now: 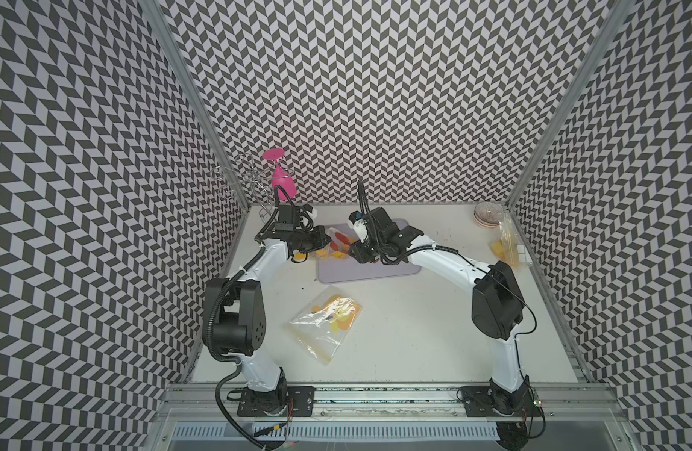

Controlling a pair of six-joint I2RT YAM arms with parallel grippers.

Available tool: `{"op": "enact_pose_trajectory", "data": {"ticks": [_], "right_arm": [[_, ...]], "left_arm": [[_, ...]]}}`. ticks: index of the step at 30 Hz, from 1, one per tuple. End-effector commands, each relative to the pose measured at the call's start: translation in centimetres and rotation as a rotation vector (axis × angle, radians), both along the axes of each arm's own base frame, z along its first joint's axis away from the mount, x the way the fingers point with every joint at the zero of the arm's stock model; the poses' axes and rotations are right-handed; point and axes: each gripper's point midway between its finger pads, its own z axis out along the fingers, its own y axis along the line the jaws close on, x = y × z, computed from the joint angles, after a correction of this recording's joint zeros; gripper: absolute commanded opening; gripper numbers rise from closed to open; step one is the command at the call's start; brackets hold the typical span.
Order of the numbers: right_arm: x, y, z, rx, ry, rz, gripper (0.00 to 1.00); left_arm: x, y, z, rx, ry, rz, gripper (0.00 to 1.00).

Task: Put the cookies into a resealable bag to prevent moisture
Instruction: Place the cookie in the ziploc bag, then pick up the cookie from the tray.

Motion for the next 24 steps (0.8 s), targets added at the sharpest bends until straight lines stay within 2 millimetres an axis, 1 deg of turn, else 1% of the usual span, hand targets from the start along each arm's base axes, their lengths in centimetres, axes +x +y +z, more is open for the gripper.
{"op": "enact_pose_trajectory", "data": {"ticks": [1, 5, 8, 9, 10, 12, 14, 19, 22, 24], "right_arm": [[-1.2, -0.7, 6.9, 0.111, -0.116, 0.001, 0.44], [-3.3, -2.9, 9.6, 0.179, -0.174, -0.022, 0.44], [-4.5, -5.1, 10.4, 0.212, -0.217, -0.074, 0.44], [-4.8, -5.8, 10.2, 0.214, -0.220, -0.097, 0.44], [-5.0, -6.5, 9.8, 0.209, -0.218, -0.115, 0.44], [-5.1, -7.5, 8.3, 0.183, -0.191, -0.141, 0.44], [-5.2, -7.8, 6.9, 0.152, -0.167, -0.145, 0.44], [-5.0, -7.3, 3.4, 0.080, -0.085, -0.133, 0.44], [-5.1, -6.4, 1.2, 0.037, -0.021, -0.092, 0.44], [-5.1, -5.6, 0.2, 0.023, -0.006, -0.070, 0.44]], "left_arm": [[0.6, 0.3, 0.6, 0.030, -0.020, 0.016, 0.00], [0.8, 1.6, 1.0, 0.055, -0.032, 0.066, 0.00], [0.9, 2.6, 1.4, 0.065, -0.042, 0.107, 0.00], [0.9, 3.0, 1.6, 0.066, -0.047, 0.119, 0.00], [0.9, 3.3, 1.8, 0.067, -0.055, 0.129, 0.00], [0.9, 3.6, 2.5, 0.067, -0.078, 0.142, 0.00], [0.8, 3.9, 3.2, 0.061, -0.101, 0.155, 0.00], [0.6, 4.2, 4.6, 0.050, -0.148, 0.166, 0.00], [0.6, 4.5, 4.8, 0.050, -0.156, 0.174, 0.00], [0.6, 4.5, 4.8, 0.047, -0.154, 0.173, 0.00]]}}
